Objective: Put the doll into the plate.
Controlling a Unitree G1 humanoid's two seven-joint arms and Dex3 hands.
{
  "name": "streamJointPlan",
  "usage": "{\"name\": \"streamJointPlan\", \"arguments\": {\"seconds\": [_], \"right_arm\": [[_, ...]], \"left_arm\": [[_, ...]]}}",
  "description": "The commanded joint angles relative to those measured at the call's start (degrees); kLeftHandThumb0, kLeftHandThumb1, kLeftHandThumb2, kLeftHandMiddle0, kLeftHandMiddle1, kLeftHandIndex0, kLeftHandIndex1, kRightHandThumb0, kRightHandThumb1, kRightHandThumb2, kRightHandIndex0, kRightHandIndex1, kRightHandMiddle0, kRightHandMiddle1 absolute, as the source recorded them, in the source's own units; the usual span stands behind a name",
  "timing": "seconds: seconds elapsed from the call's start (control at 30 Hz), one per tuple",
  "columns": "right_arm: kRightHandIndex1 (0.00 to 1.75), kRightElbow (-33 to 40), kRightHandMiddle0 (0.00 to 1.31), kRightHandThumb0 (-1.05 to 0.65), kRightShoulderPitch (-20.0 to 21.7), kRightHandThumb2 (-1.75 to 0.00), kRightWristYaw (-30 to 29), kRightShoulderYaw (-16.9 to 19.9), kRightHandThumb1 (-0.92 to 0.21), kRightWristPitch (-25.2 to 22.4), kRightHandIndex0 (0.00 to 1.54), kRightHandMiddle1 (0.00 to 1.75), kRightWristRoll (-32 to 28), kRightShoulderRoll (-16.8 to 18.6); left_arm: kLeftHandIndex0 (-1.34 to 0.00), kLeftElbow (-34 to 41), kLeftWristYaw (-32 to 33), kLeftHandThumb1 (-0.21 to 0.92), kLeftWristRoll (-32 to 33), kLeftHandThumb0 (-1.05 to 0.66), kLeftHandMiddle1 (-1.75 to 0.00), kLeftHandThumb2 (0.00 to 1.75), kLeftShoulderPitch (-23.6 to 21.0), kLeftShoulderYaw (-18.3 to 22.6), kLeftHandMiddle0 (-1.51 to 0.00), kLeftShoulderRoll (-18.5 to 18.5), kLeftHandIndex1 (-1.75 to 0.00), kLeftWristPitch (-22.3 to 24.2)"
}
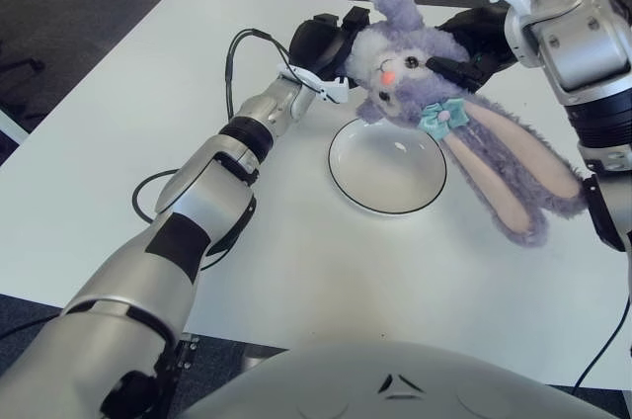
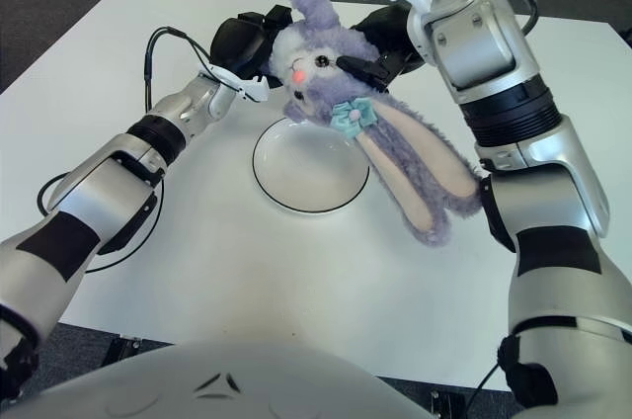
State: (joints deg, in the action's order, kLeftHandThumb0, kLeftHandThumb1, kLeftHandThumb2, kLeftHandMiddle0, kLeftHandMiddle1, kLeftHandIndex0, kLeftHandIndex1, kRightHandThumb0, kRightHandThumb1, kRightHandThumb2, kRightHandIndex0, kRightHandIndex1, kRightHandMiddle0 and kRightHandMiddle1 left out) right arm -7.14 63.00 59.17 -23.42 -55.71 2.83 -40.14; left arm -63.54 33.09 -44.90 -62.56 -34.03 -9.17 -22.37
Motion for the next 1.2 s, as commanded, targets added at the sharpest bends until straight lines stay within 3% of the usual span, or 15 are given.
{"name": "streamJointPlan", "arguments": {"seconds": [0.0, 0.2, 0.33, 0.63, 0.67, 0.77, 0.83, 0.9, 0.97, 1.17], "right_arm": [[1.75, 0.7, 0.53, -0.45, 1.6, -1.19, -0.4, 4.1, -0.41, -0.1, 1.19, 1.75, -0.5, -3.5], [1.75, -4.2, 0.51, -0.45, 3.4, -1.16, 1.1, 5.6, -0.44, 0.6, 1.14, 1.75, -1.3, -4.8], [1.75, -5.2, 0.51, -0.44, 1.7, -1.15, 2.0, 9.6, -0.45, 1.3, 1.06, 1.75, -3.3, -7.6], [1.75, -19.0, 0.49, -0.44, 7.8, -1.12, 3.2, 6.6, -0.47, 13.5, 0.86, 1.75, 0.6, -6.5], [1.75, -17.0, 0.48, -0.44, 5.8, -1.11, 1.5, 8.4, -0.48, 14.4, 0.79, 1.75, 0.5, -7.5], [1.73, -12.2, 0.17, -0.78, 1.6, -0.85, -0.6, 12.2, -0.77, 15.1, 0.54, 1.65, -0.1, -9.9], [1.71, -12.3, 0.09, -0.88, 1.2, -0.79, -1.4, 12.8, -0.85, 15.4, 0.47, 1.60, 0.1, -9.9], [1.66, -12.9, 0.04, -0.96, 1.3, -0.77, -2.5, 13.0, -0.88, 15.2, 0.39, 1.57, 0.6, -9.3], [1.48, -12.8, 0.02, -1.01, 1.6, -0.81, -3.2, 13.2, -0.91, 13.9, 0.24, 1.47, 0.7, -8.9], [1.09, -12.6, 0.00, -1.04, 2.2, -0.89, -4.7, 14.8, -0.92, 9.0, 0.10, 1.25, -0.4, -8.1]], "left_arm": [[-0.70, 0.2, -4.4, 0.22, -1.3, -0.53, -1.75, 1.45, -0.3, -1.3, -1.38, -1.8, -1.75, -0.2], [-0.72, -0.2, -7.3, 0.19, -2.1, -0.54, -1.75, 1.47, -0.6, -2.0, -1.40, -4.1, -1.75, -1.2], [-0.73, -0.1, -7.2, 0.18, -3.4, -0.54, -1.75, 1.48, -1.0, -2.9, -1.41, -5.6, -1.75, -1.5], [-0.74, 1.6, -6.6, 0.18, -5.6, -0.55, -1.75, 1.49, -2.2, -3.6, -1.42, -8.6, -1.75, -1.4], [-0.74, 1.9, -6.6, 0.18, -5.8, -0.55, -1.75, 1.49, -2.4, -3.5, -1.42, -9.0, -1.75, -1.4], [-0.74, 2.4, -6.9, 0.18, -6.1, -0.55, -1.75, 1.49, -2.7, -3.3, -1.42, -9.6, -1.75, -1.3], [-0.74, 2.6, -7.2, 0.18, -6.1, -0.55, -1.75, 1.49, -2.8, -3.2, -1.42, -9.8, -1.75, -1.3], [-0.74, 2.8, -7.6, 0.18, -6.0, -0.55, -1.75, 1.49, -2.8, -3.2, -1.42, -10.0, -1.75, -1.2], [-0.74, 3.1, -7.9, 0.17, -6.1, -0.55, -1.75, 1.50, -2.8, -3.2, -1.42, -10.2, -1.75, -1.1], [-0.74, 3.9, -8.5, 0.17, -6.5, -0.55, -1.75, 1.50, -2.7, -3.4, -1.41, -10.4, -1.75, 0.0]]}}
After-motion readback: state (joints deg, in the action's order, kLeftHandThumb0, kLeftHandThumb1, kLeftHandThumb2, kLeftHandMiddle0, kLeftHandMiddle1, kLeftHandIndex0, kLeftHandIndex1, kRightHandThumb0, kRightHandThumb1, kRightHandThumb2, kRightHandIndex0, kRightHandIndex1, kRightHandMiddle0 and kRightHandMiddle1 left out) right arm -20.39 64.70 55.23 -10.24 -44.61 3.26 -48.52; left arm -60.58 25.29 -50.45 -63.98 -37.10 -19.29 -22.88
